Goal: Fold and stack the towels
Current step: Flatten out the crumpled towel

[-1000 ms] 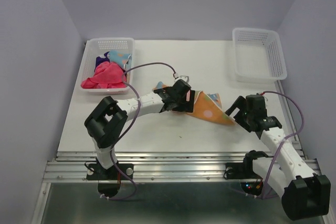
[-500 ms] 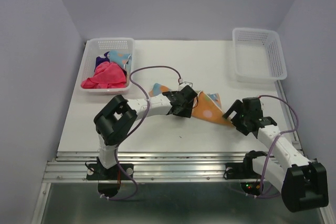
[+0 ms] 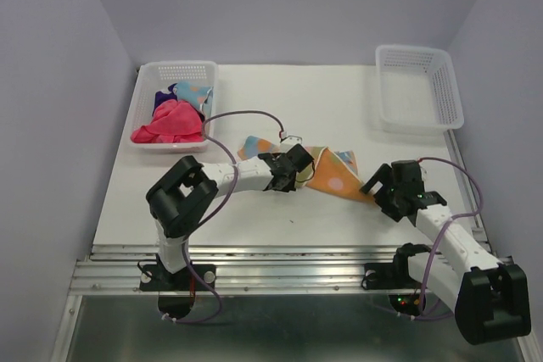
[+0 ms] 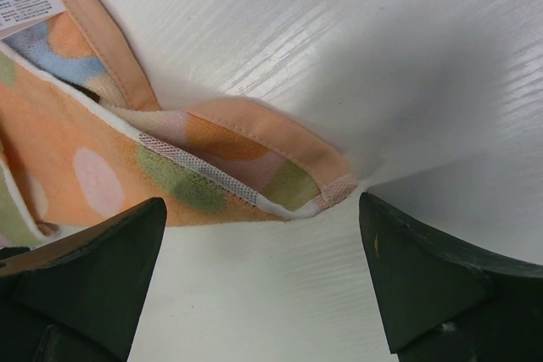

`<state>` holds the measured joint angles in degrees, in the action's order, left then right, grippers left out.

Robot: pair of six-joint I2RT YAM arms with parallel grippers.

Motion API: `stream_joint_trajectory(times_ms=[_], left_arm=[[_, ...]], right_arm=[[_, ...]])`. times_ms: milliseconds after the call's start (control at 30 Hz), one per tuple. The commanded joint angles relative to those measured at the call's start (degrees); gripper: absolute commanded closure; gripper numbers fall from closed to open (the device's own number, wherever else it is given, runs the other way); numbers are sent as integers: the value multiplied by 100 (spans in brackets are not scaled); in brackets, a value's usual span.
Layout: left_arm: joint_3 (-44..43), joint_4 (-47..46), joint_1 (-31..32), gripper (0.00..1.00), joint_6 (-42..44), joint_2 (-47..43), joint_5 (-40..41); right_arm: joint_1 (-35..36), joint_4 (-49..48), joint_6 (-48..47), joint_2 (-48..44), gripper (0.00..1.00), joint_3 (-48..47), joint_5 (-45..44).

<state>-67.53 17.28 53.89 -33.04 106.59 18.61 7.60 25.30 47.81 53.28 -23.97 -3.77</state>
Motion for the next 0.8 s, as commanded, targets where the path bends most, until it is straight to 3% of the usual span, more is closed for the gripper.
stream_joint_trajectory(times_ms=[0,100,233,267,333,400,467,667,767], left_arm=[[398,-277,-10,100,-54,-744,336],[530,-313,-10,100,-62,-955,389],[600,-444,-19,100,-19,-1148,284],[626,-462,-19,100,-1,-1175,249],[688,-576,-19,100,16,-1236,196],[715,-682,-19,100,17,-1272,126],[715,-778,-27,100,17,-1263,38],[802,-945,-159,100,34,-1280,-95],[1057,-1147,-396,100,8,-1491,-383]], right_arm=[[5,-148,140,-80,0,173,-255],[5,-306,193,-133,5,269,-308],[5,-701,255,-151,26,366,-519],[5,-754,255,-142,34,384,-563],[-4,-921,185,-142,64,401,-642],[5,-1052,-42,-212,78,375,-538],[-4,-1132,-350,-326,99,340,-432],[5,-1369,-1238,-889,99,-379,-63],[5,-1711,-1529,-828,99,-1038,796]])
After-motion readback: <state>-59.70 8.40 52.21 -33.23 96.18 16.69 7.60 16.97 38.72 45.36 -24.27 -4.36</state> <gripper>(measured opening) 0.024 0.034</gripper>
